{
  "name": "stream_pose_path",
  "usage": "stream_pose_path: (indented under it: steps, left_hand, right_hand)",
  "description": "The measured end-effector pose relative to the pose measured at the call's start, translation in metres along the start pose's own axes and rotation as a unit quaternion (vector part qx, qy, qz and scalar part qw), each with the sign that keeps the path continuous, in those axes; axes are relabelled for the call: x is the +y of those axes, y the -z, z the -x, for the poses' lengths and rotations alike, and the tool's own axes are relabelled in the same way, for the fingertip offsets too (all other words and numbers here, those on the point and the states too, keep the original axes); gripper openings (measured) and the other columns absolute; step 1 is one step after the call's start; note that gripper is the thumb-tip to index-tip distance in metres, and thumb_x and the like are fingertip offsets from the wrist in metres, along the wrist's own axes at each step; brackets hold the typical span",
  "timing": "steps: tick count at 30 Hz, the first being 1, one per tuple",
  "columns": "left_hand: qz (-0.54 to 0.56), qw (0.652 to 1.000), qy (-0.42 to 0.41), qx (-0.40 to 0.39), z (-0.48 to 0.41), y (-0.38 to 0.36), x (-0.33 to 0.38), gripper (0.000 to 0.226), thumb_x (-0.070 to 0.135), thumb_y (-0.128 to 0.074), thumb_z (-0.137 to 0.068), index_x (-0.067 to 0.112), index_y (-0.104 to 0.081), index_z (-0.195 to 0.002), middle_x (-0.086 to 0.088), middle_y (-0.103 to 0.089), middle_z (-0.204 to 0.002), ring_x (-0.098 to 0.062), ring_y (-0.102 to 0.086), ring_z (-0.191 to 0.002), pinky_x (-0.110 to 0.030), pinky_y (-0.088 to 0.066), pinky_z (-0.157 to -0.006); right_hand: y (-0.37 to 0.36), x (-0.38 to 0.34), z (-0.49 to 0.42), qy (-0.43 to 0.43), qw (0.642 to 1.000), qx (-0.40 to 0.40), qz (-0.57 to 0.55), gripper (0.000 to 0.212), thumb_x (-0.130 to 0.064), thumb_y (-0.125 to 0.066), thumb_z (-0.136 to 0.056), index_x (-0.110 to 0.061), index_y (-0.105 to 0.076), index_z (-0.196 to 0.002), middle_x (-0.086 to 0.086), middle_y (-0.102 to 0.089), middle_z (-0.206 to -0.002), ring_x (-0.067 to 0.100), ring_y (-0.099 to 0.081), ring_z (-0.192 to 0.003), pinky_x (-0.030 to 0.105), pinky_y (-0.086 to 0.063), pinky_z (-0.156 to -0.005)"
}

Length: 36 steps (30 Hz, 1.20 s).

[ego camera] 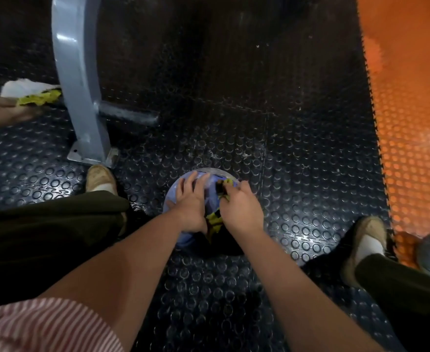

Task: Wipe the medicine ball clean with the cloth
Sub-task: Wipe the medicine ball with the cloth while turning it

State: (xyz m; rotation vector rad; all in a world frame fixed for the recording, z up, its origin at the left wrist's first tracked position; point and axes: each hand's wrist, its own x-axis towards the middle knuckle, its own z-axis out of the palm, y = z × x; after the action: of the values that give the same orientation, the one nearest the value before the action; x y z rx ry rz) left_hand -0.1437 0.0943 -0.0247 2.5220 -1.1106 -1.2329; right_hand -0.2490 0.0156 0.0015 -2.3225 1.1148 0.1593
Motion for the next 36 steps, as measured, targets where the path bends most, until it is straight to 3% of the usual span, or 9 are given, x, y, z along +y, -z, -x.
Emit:
stream_pose_path:
  steps: [8, 13, 15, 22, 26, 30, 36]
  left_hand:
    - [-0.021, 1.000, -0.001, 0.023, 0.007, -0.010, 0.000, 0.133, 0.037, -0.088, -0.063, 0.032, 0.013, -0.149, 0.001, 0.019, -0.156, -0.027, 0.021, -0.146, -0.059, -0.013, -0.116]
    - [0.023, 1.000, 0.006, 0.009, 0.002, 0.000, -0.004, 0.125, 0.016, -0.082, -0.070, 0.034, 0.011, -0.151, 0.002, 0.019, -0.158, -0.027, 0.021, -0.146, -0.051, -0.011, -0.117]
    - [0.036, 0.999, 0.005, 0.010, 0.002, 0.001, -0.010, 0.121, 0.011, -0.078, -0.073, 0.036, 0.011, -0.151, 0.004, 0.020, -0.158, -0.027, 0.022, -0.146, -0.051, -0.012, -0.116]
    - [-0.022, 0.999, 0.001, 0.035, 0.015, -0.019, -0.004, 0.126, 0.041, -0.081, -0.070, 0.033, 0.017, -0.149, 0.005, 0.021, -0.155, -0.027, 0.022, -0.145, -0.055, -0.013, -0.115]
    - [0.006, 0.999, 0.008, 0.034, 0.004, -0.013, -0.005, 0.129, 0.037, -0.086, -0.065, 0.036, 0.011, -0.149, 0.003, 0.017, -0.156, -0.026, 0.020, -0.146, -0.058, -0.013, -0.116]
    - [0.031, 0.999, 0.007, 0.014, 0.007, -0.005, -0.003, 0.128, 0.015, -0.084, -0.065, 0.039, 0.009, -0.150, 0.007, 0.018, -0.157, -0.025, 0.019, -0.146, -0.061, -0.016, -0.114]
    - [-0.008, 1.000, 0.007, 0.024, 0.014, -0.014, 0.000, 0.135, 0.028, -0.088, -0.063, 0.036, 0.015, -0.149, 0.004, 0.022, -0.156, -0.027, 0.023, -0.145, -0.059, -0.012, -0.116]
  right_hand:
    - [0.004, -0.006, -0.019, -0.011, 1.000, -0.004, 0.019, 0.031, -0.016, -0.041, -0.096, -0.015, -0.061, -0.121, 0.011, -0.044, -0.117, 0.028, -0.050, -0.083, 0.030, -0.036, -0.063]
    - [-0.003, -0.003, 0.005, 0.011, 0.999, -0.011, -0.028, 0.043, -0.016, -0.043, -0.094, -0.024, -0.051, -0.136, 0.009, -0.042, -0.124, 0.030, -0.054, -0.099, 0.035, -0.045, -0.079]
    - [-0.007, 0.001, 0.024, 0.011, 0.999, -0.029, -0.043, 0.047, -0.016, -0.043, -0.093, -0.029, -0.048, -0.138, 0.005, -0.042, -0.122, 0.027, -0.052, -0.099, 0.034, -0.046, -0.075]
    - [-0.001, -0.008, -0.010, -0.009, 1.000, 0.010, 0.025, 0.035, -0.013, -0.042, -0.093, -0.021, -0.063, -0.120, 0.009, -0.047, -0.117, 0.031, -0.056, -0.092, 0.030, -0.037, -0.063]
    - [0.000, -0.002, -0.011, -0.011, 1.000, 0.004, 0.002, 0.038, -0.013, -0.042, -0.094, -0.022, -0.059, -0.127, 0.008, -0.047, -0.120, 0.031, -0.055, -0.097, 0.030, -0.038, -0.066]
    - [-0.012, 0.017, 0.030, 0.013, 0.999, -0.001, -0.033, 0.048, -0.012, -0.046, -0.091, -0.029, -0.052, -0.136, 0.001, -0.046, -0.116, 0.022, -0.053, -0.098, 0.031, -0.045, -0.071]
    - [-0.009, 0.013, 0.014, -0.007, 0.999, 0.034, 0.005, 0.040, -0.015, -0.045, -0.092, -0.026, -0.058, -0.129, 0.004, -0.048, -0.118, 0.027, -0.056, -0.093, 0.029, -0.040, -0.065]
